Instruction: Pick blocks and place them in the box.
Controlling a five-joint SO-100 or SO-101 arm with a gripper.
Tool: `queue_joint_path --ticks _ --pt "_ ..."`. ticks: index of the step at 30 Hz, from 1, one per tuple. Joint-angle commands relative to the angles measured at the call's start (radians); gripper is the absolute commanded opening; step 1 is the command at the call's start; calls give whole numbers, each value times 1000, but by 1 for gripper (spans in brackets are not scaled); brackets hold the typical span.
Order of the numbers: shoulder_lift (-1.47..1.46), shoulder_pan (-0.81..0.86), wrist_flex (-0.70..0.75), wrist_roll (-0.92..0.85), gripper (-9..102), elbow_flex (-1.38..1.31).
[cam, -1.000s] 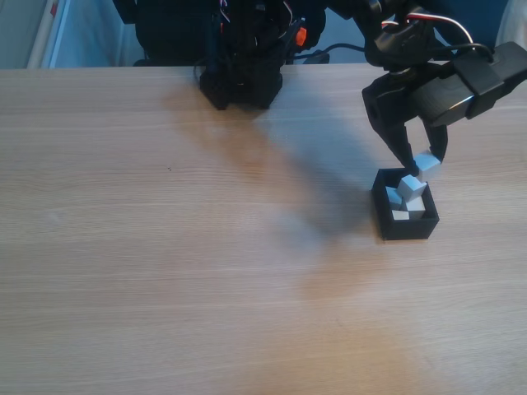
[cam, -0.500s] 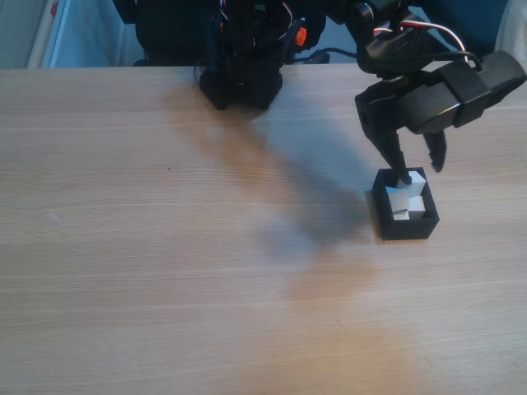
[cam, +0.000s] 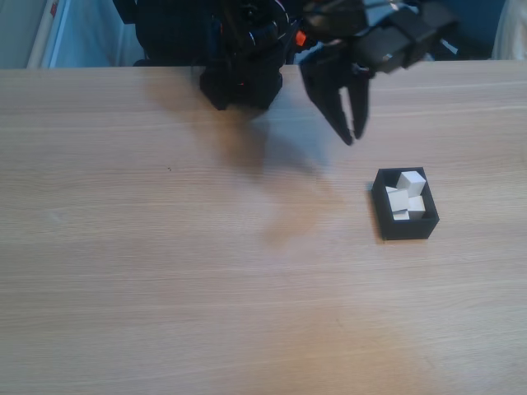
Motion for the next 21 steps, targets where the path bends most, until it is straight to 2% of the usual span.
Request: queue_joint_path --ticks 1,9,14,18,21 --pt "242 67 41 -71 0 138" --pt "649 311 212 -215 0 434" --pt "807 400 388 -158 0 518" --pt "808 482 449 -115 0 589" --pt "808 534 431 -77 0 660"
